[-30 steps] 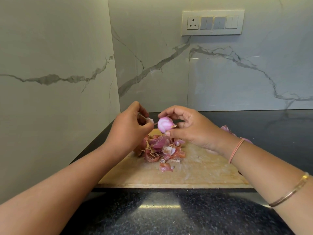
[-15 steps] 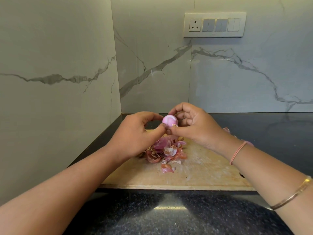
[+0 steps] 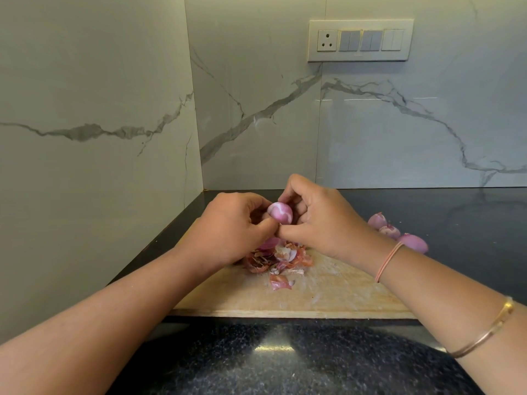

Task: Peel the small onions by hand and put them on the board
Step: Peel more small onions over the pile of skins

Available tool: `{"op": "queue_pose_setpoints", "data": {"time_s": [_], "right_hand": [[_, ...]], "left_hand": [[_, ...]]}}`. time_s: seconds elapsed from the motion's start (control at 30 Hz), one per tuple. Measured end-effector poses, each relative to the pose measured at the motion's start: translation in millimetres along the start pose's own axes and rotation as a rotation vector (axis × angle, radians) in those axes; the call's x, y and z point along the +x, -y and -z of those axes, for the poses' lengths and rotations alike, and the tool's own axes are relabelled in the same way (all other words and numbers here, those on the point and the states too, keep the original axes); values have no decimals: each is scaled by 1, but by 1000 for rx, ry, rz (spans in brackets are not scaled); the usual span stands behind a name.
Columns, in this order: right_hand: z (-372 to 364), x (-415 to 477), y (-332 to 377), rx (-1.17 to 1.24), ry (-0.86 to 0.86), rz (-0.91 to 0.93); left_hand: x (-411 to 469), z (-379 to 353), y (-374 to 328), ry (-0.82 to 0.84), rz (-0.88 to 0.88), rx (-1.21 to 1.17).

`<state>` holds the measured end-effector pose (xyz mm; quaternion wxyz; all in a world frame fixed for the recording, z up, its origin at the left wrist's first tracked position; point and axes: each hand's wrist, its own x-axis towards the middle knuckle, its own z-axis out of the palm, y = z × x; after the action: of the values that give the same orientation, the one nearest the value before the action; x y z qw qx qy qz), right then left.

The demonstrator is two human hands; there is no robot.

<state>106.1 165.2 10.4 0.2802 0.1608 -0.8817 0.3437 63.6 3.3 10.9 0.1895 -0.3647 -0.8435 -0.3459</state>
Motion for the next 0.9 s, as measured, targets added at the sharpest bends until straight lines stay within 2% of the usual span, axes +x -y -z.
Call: {"op": "queue_pose_setpoints", "data": {"time_s": [0.13, 0.4, 0.57, 0.8, 0.9], "right_hand": [[1, -1, 3, -36, 9, -2], [4, -3, 2, 51, 50, -24], [8, -2, 3, 142, 93, -62], [10, -1, 1, 195, 54, -112], [11, 0, 2, 222, 68, -137]], "left_hand": [[0, 0, -1, 8, -14, 13], [0, -1, 0, 17, -42, 31], [4, 0, 7, -56, -38, 23], [2, -1, 6, -48, -11, -134], [2, -5, 6, -74, -51, -102]]}}
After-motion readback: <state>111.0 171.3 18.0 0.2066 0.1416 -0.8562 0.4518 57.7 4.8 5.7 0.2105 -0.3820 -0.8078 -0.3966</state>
